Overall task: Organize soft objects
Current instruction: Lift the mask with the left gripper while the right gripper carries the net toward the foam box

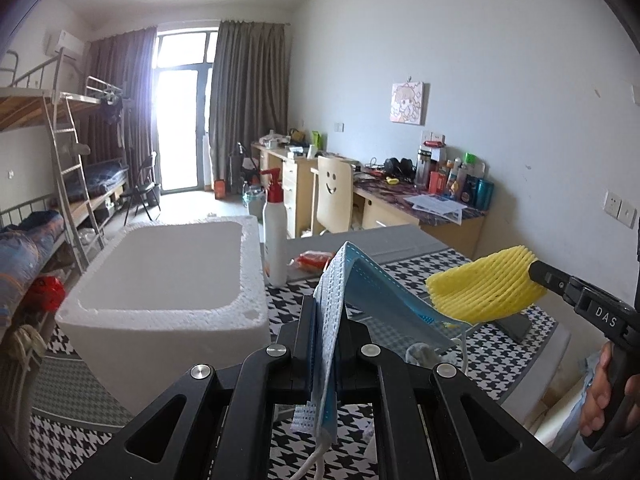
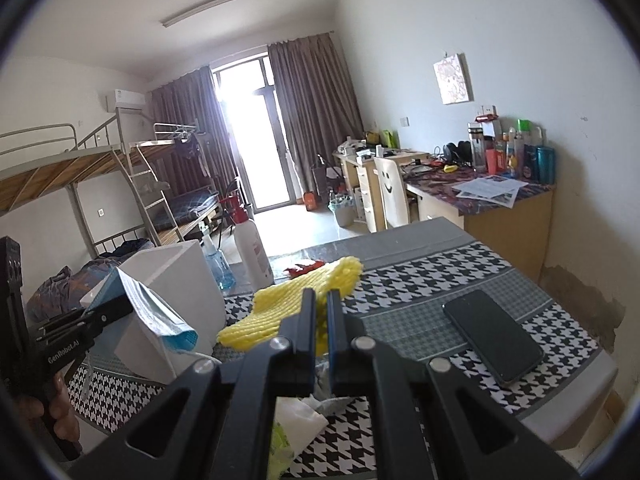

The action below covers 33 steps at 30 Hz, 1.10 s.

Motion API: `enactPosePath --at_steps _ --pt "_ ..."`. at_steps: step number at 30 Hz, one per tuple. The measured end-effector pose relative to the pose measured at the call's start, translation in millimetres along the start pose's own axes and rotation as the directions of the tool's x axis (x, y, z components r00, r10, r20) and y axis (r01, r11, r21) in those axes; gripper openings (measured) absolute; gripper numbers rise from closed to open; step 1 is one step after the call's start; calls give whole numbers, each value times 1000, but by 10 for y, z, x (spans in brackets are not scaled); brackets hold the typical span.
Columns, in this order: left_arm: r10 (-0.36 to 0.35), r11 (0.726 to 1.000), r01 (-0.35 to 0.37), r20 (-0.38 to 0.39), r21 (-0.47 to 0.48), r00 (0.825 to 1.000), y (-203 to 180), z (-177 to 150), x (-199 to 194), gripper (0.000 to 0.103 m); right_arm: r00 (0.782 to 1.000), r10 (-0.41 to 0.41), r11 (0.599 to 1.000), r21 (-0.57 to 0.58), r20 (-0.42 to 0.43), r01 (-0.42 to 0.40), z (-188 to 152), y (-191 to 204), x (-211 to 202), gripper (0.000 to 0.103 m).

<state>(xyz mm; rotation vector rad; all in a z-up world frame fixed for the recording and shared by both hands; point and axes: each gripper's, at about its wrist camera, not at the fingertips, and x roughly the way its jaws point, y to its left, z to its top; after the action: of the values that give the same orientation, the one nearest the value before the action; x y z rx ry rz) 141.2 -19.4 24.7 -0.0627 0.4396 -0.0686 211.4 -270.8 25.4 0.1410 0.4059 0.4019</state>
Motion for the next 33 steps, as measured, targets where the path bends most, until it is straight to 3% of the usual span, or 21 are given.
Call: enactPosePath --at_steps 33 --pt "105 994 -101 86 -47 991 394 399 -86 7 995 75 997 -37 71 -73 335 293 118 7"
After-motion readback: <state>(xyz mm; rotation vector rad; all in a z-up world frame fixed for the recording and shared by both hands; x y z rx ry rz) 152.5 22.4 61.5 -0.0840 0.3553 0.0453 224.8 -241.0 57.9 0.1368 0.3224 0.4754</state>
